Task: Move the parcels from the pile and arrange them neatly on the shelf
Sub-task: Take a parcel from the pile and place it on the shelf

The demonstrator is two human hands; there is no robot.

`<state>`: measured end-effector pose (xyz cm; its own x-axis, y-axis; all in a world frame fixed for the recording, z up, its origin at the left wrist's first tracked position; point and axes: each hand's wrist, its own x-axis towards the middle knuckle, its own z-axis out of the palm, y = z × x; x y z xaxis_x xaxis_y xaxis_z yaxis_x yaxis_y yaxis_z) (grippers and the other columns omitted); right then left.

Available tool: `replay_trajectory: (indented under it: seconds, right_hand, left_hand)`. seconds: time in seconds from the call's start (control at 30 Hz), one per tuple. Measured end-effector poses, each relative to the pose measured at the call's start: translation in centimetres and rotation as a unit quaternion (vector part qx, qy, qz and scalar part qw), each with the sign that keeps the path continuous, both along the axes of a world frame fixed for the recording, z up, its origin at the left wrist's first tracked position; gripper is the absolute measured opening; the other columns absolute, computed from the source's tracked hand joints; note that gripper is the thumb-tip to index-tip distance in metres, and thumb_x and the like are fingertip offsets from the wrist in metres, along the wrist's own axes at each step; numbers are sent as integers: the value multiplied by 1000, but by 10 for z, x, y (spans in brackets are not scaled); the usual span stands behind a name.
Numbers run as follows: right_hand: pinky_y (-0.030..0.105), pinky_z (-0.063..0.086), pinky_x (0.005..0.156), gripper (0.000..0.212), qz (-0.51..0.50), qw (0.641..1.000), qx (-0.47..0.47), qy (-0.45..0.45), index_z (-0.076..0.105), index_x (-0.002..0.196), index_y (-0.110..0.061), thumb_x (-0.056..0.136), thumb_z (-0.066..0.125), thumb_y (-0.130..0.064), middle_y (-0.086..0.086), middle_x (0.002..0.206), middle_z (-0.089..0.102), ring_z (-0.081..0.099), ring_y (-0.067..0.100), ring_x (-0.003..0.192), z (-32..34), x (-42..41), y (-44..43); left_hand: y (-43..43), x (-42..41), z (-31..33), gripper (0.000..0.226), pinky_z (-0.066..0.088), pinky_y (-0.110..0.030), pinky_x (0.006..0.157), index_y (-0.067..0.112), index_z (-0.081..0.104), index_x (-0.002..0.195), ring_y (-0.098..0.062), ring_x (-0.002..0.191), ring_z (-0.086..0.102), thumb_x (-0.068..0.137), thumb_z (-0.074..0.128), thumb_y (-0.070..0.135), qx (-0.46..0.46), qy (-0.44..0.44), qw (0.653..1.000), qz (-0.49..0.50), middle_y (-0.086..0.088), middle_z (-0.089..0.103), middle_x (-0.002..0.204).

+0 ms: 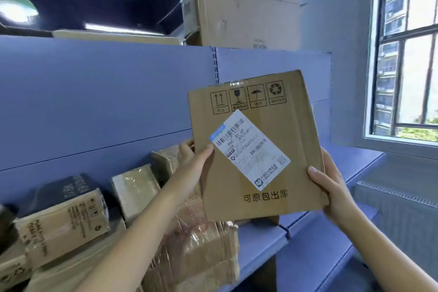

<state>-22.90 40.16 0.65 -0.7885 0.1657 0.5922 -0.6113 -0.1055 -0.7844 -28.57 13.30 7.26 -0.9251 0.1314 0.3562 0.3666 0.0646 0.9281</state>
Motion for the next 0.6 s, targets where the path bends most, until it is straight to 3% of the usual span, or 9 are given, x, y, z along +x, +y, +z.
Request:
replay_trajectory:
  seconds: [0.13, 0.3, 0.37, 0.47, 0.53, 0.6]
  right_hand:
    - [20, 53, 75, 62, -76, 997, -13, -16, 45, 139, -22, 78, 55, -23, -1, 125, 64, 64, 13, 106, -15, 38, 36]
    - [24, 54, 79, 72, -164, 985, -36, -43, 42, 142, -22, 75, 65, -29, 2, 132, 60, 62, 18, 111, -44, 90, 83]
    - [25, 55, 78, 78, -200, 977, -50, -57, 42, 143, -24, 70, 68, -35, 3, 132, 60, 62, 19, 111, -55, 110, 103]
    - [25, 55, 77, 68, -241, 965, -69, -74, 43, 142, -27, 77, 62, -27, 3, 128, 62, 64, 18, 107, -74, 140, 138]
    - [25, 56, 77, 65, -265, 958, -78, -82, 44, 141, -28, 78, 59, -26, 3, 127, 63, 65, 18, 106, -84, 158, 163]
    - [26, 56, 76, 64, -277, 953, -81, -89, 45, 140, -29, 77, 59, -27, 3, 128, 62, 64, 20, 108, -93, 172, 188]
  left_hand:
    - [58, -1, -13, 17, 44, -23, 81, 32, 39, 108, -14, 119, 50, 97, 45, 44, 22, 0, 998, -53, 3, 47, 127]
    - [132, 7, -53, 25, 43, -41, 97, 37, 47, 92, -22, 116, 51, 83, 47, 60, 36, -25, 992, -121, -10, 49, 125]
    - [159, 12, -72, 18, 45, -44, 95, 34, 52, 88, -26, 110, 54, 93, 43, 48, 56, -42, 989, -130, -11, 53, 118]
    - [188, 22, -109, 16, 43, -29, 65, 21, 53, 86, -20, 79, 56, 87, 49, 37, 63, -66, 989, -117, -4, 59, 92]
    - [204, 30, -140, 15, 38, -28, 57, 17, 54, 82, -17, 66, 51, 87, 48, 30, 17, -91, 988, -121, -5, 58, 83]
    - [221, 36, -165, 18, 39, -29, 59, 14, 57, 79, -17, 64, 52, 92, 47, 18, -55, -107, 985, -125, -4, 60, 79]
